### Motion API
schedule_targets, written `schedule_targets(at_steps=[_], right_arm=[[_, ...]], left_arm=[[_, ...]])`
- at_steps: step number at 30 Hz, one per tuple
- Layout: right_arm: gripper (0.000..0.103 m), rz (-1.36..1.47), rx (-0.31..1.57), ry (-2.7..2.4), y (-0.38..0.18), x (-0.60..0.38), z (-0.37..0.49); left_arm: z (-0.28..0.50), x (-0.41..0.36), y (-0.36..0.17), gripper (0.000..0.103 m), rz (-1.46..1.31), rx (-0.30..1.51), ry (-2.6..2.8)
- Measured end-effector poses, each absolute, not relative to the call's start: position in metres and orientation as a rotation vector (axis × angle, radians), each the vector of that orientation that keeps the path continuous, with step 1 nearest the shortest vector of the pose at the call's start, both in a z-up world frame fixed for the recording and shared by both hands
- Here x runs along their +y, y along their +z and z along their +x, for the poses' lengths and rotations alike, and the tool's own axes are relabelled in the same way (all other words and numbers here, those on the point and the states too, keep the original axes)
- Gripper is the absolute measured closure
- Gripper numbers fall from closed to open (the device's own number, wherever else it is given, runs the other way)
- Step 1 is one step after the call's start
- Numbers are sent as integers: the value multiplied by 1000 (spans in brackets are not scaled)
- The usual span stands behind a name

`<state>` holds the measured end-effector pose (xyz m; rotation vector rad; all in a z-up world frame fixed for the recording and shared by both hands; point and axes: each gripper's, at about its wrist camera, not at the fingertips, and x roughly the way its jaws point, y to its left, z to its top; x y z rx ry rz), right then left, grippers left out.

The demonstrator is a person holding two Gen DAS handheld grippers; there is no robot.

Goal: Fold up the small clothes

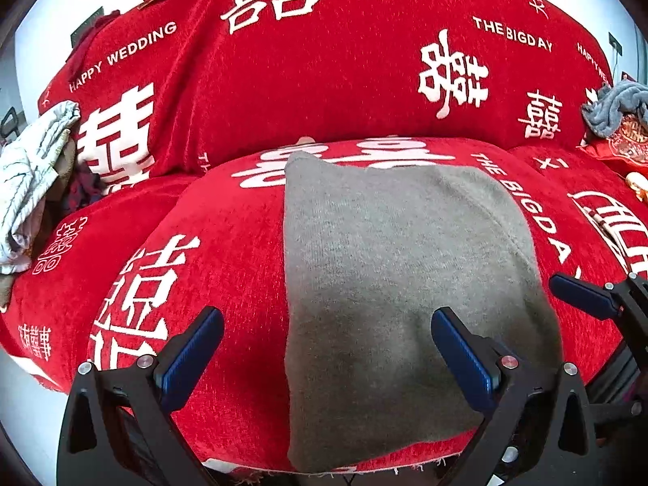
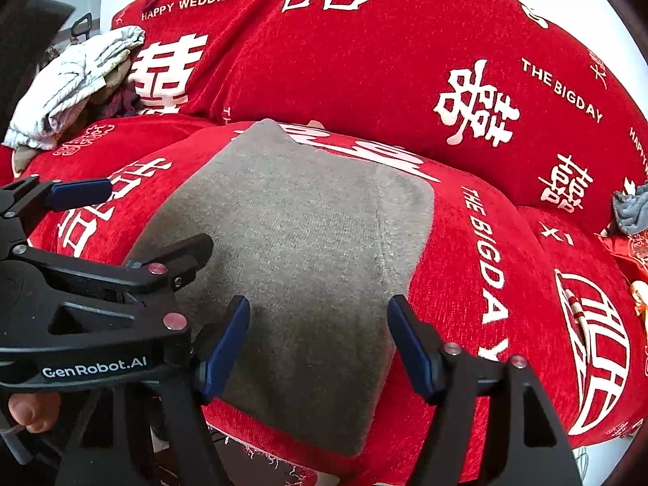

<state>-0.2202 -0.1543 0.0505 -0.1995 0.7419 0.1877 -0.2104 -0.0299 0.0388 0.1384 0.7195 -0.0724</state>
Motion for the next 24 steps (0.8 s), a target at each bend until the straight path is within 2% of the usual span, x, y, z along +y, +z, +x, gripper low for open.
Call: schedule_targets(at_steps=[24], right_arm=[[29,-211,733,191,58,-154,-224]], left_arm=[[-215,-23,48,0,98,718,-65]])
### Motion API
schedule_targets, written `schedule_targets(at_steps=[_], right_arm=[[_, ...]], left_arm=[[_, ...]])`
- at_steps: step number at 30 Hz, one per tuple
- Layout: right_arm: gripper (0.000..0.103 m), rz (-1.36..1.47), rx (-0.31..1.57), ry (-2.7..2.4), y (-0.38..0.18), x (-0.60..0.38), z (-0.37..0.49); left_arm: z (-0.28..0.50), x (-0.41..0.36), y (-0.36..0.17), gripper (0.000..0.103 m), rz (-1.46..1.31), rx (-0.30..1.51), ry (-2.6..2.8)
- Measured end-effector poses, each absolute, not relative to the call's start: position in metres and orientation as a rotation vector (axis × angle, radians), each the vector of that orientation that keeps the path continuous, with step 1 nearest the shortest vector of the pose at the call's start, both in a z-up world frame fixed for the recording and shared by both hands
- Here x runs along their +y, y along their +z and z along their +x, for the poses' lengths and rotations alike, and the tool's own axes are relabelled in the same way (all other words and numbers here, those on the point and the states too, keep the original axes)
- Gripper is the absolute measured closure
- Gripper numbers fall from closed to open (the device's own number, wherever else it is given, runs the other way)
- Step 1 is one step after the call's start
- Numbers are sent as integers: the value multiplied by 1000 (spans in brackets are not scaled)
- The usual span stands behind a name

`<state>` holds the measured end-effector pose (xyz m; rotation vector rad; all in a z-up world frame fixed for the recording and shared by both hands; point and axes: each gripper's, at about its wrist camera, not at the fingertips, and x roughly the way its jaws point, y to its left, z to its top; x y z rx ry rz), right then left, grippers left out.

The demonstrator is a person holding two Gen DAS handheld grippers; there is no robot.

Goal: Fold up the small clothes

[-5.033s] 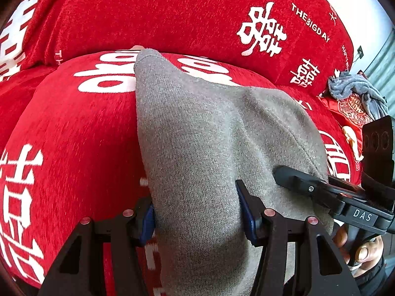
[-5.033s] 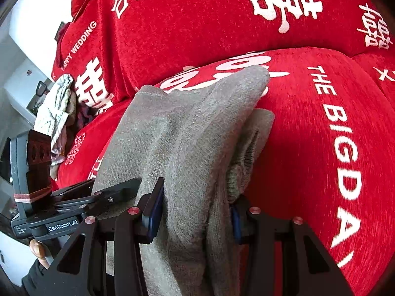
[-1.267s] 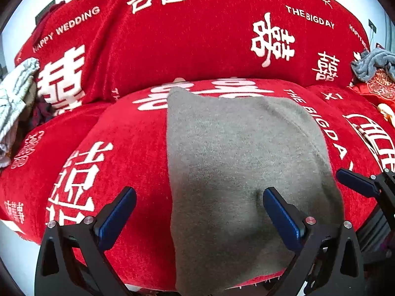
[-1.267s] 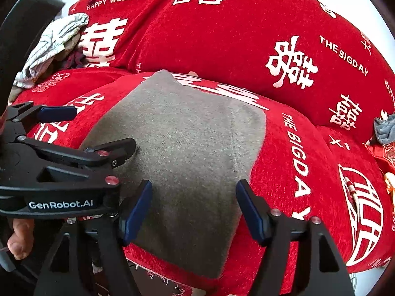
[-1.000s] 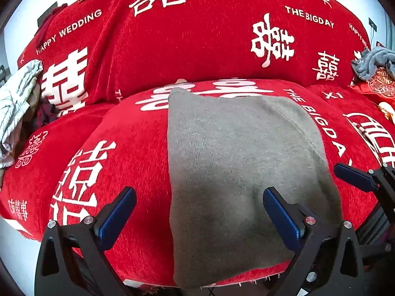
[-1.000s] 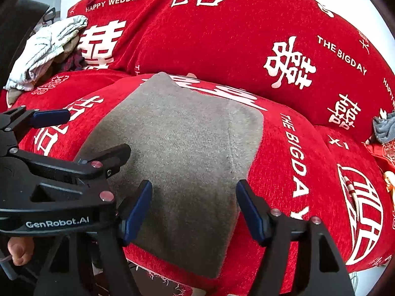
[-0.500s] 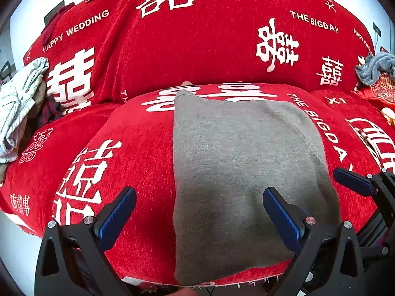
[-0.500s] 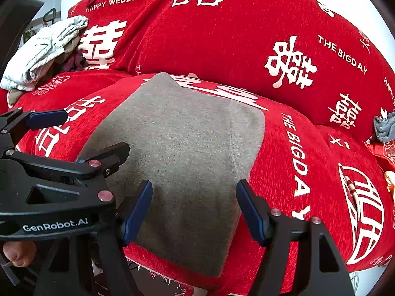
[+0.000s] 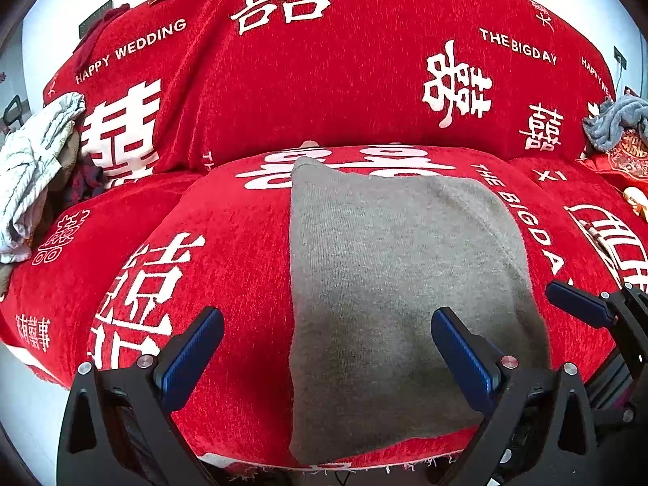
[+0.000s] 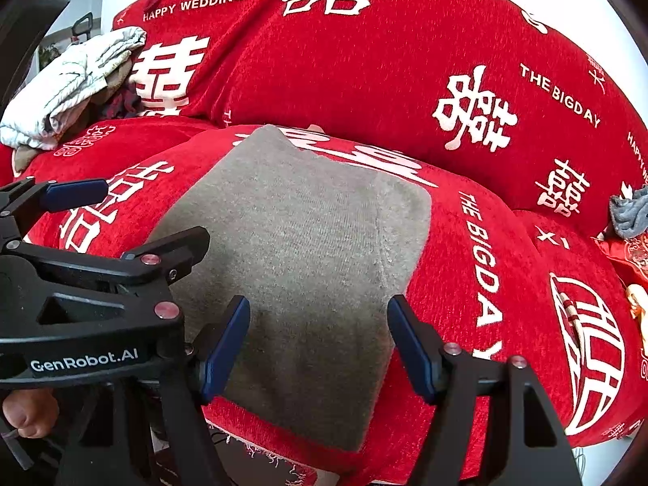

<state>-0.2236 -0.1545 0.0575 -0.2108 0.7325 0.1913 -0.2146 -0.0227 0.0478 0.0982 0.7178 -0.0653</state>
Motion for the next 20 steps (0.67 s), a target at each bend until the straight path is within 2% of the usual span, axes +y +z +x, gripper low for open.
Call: schedule_targets(at_steps=[20], right_arm=[[29,-213,735,194,58,-153,-224]], left_arm=[[-215,-24,47,0,94,718,-56]])
